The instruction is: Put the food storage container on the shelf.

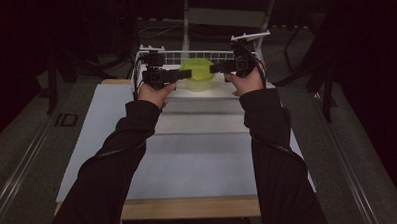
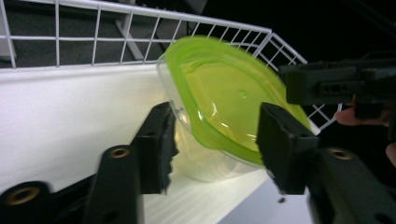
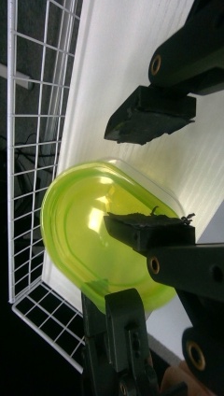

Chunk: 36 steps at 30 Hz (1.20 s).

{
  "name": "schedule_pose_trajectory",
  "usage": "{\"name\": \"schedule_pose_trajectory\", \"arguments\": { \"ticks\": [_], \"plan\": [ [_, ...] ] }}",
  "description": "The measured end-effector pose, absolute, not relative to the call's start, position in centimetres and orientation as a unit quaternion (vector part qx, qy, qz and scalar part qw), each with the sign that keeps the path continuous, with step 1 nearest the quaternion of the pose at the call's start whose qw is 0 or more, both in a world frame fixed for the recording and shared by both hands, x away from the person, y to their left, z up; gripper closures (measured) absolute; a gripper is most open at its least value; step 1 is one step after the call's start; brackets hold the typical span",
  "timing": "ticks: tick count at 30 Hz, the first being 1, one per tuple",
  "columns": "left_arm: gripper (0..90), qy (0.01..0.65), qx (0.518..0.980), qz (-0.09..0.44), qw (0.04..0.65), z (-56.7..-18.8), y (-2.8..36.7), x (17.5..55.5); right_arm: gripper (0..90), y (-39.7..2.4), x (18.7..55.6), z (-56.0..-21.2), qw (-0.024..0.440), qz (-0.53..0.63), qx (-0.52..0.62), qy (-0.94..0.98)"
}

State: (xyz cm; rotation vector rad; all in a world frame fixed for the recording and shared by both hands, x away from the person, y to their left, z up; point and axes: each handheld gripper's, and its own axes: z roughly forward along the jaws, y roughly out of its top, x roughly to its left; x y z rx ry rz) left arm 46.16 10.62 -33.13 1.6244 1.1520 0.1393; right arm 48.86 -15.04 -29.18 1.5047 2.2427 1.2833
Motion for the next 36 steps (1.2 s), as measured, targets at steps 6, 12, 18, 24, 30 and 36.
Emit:
{"name": "schedule_pose_trajectory", "arguments": {
  "ticks": [6, 12, 18, 24, 30, 36],
  "plan": [
    [41.5, 0.487, 0.68, 0.064, 0.544, -32.9, 10.9, 45.8, 48.1, -15.3, 48.1, -28.8, 0.077, 0.439, 0.491, 0.749],
    [28.6, 0.461, 0.669, 0.083, 0.576, -32.3, 12.3, 44.6, 46.2, -15.3, 46.5, -29.0, 0.078, 0.44, 0.474, 0.759],
    [18.6, 0.419, 0.659, 0.141, 0.608, -31.9, 14.2, 41.7, 69.6, -15.8, 44.7, -30.3, 0.096, 0.428, 0.46, 0.772],
    [6.4, 0.405, 0.652, 0.167, 0.619, -33.7, 14.9, 39.5, 89.5, -14.5, 43.6, -31.9, 0.102, 0.426, 0.44, 0.784],
    [2.3, 0.401, 0.649, 0.157, 0.627, -36.5, 15.0, 38.0, 89.5, -13.5, 44.1, -32.5, 0.096, 0.439, 0.445, 0.775],
    [2.3, 0.398, 0.65, 0.157, 0.627, -38.0, 15.1, 37.3, 88.4, -13.0, 44.9, -32.7, 0.108, 0.435, 0.458, 0.768]
  ]
}}
